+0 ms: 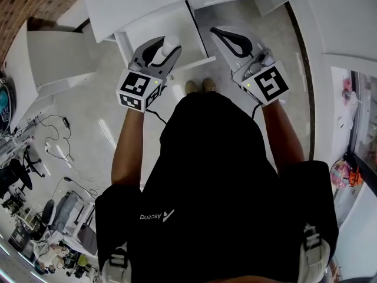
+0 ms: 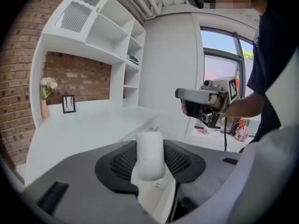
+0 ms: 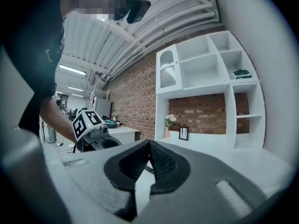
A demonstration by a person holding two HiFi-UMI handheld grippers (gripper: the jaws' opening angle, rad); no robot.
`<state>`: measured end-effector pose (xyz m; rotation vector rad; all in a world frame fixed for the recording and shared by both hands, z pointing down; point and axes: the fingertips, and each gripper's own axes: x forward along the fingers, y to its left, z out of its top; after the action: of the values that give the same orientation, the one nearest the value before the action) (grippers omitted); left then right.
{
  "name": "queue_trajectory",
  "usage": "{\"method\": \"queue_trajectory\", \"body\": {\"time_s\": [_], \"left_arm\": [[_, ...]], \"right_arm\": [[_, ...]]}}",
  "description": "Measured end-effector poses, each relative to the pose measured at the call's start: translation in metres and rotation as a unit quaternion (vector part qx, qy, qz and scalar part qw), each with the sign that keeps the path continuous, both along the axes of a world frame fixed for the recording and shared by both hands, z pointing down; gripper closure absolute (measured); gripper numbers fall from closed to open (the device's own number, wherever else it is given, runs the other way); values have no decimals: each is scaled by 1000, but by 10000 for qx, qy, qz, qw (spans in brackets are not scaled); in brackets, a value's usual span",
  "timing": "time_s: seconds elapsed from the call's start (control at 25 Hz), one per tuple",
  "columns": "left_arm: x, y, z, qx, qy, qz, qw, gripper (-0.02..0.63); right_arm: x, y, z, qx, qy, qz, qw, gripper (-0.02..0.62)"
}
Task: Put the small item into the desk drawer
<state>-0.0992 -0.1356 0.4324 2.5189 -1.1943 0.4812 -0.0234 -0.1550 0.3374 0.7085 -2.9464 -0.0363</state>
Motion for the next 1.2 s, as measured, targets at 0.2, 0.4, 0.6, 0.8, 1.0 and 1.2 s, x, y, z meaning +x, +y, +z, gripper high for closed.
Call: {"method": "queue_trajectory", "body": {"time_s": [0.2, 0.4, 0.6, 0.8, 1.0, 1.2], "left_arm": [[-5, -9, 34, -489, -173, 210, 9984, 431], [-9, -17, 67, -972, -183, 330, 9946, 431], [-6, -24, 99, -1441, -229, 449, 9883, 431], [-4, -28, 132, -1878, -384, 544, 9799, 431], [-3, -35, 163, -2311, -586, 575, 9694, 431], [-3, -37, 194, -2653, -825, 684, 9582, 431]], "right_arm": [[-5, -7, 9, 42, 65, 74, 9999, 595], [-13, -13, 27, -96, 192, 94, 9997, 595], [-16, -21, 41, -295, 311, 111, 9990, 595], [-20, -27, 48, -459, 341, 158, 9982, 595], [-19, -36, 59, -572, 356, 220, 9975, 595], [-20, -42, 71, -618, 440, 225, 9969, 595]]}}
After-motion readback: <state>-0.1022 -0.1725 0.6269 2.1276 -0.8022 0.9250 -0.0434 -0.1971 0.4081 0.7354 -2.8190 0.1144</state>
